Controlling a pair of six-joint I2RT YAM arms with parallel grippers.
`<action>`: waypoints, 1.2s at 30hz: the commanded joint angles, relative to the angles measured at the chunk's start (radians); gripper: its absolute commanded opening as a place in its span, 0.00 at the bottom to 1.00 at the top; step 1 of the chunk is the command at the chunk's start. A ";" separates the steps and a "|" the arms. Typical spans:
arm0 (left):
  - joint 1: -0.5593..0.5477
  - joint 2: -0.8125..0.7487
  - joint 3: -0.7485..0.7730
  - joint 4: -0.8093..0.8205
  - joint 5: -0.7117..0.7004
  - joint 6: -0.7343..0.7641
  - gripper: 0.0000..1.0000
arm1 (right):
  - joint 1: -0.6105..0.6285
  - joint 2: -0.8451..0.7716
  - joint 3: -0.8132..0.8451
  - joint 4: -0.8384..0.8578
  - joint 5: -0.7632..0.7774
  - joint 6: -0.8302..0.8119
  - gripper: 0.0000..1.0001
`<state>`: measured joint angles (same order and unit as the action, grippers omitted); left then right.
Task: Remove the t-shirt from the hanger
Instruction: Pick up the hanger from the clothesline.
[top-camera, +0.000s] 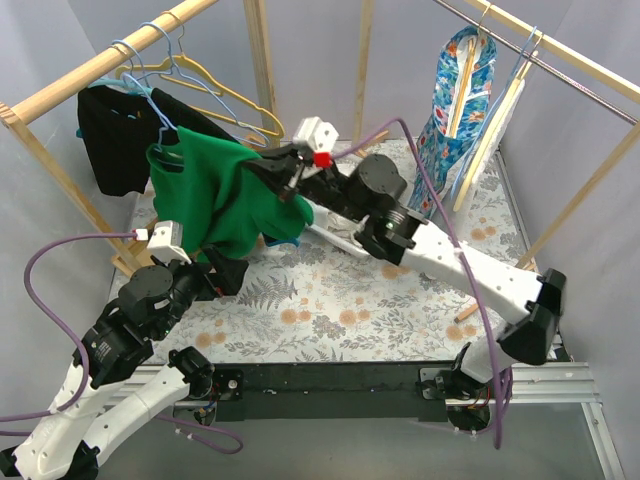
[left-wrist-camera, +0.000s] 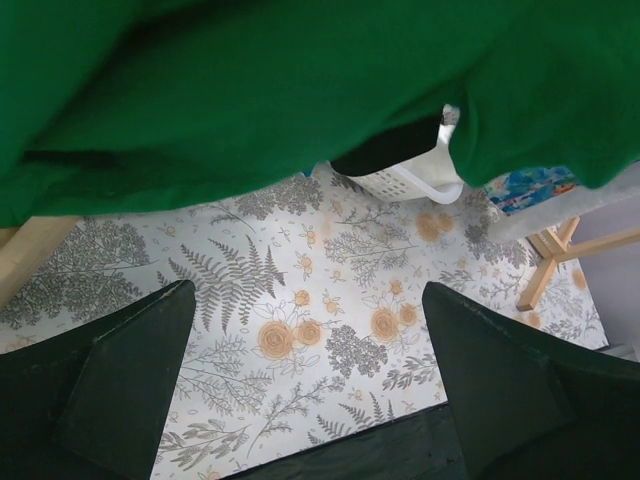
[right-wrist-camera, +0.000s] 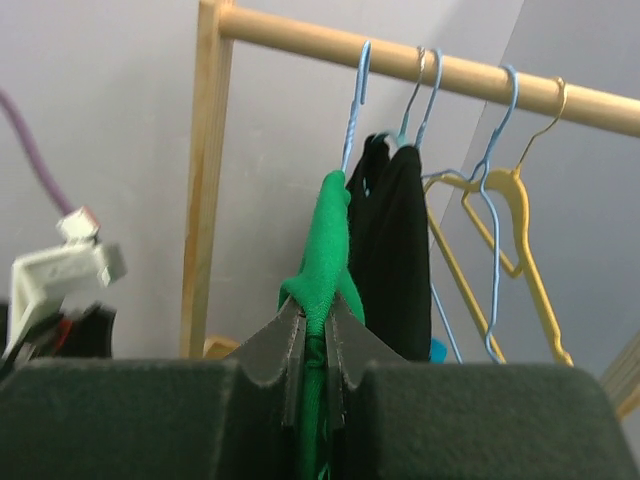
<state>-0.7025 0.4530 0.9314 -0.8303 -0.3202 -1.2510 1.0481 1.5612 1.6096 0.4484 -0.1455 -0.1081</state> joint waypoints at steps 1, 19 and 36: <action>-0.003 0.003 0.056 0.016 -0.031 0.048 0.98 | 0.012 -0.223 -0.166 0.115 -0.031 -0.025 0.01; -0.003 0.075 0.205 0.046 -0.065 0.142 0.98 | 0.015 -0.602 -0.204 -0.094 -0.037 -0.150 0.01; -0.003 0.018 0.087 0.246 0.122 0.275 0.91 | 0.013 -0.865 -0.735 -0.148 0.001 0.007 0.01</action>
<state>-0.7025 0.4801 1.0870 -0.6773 -0.2863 -1.0397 1.0561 0.7853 0.9234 0.2245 -0.1452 -0.1768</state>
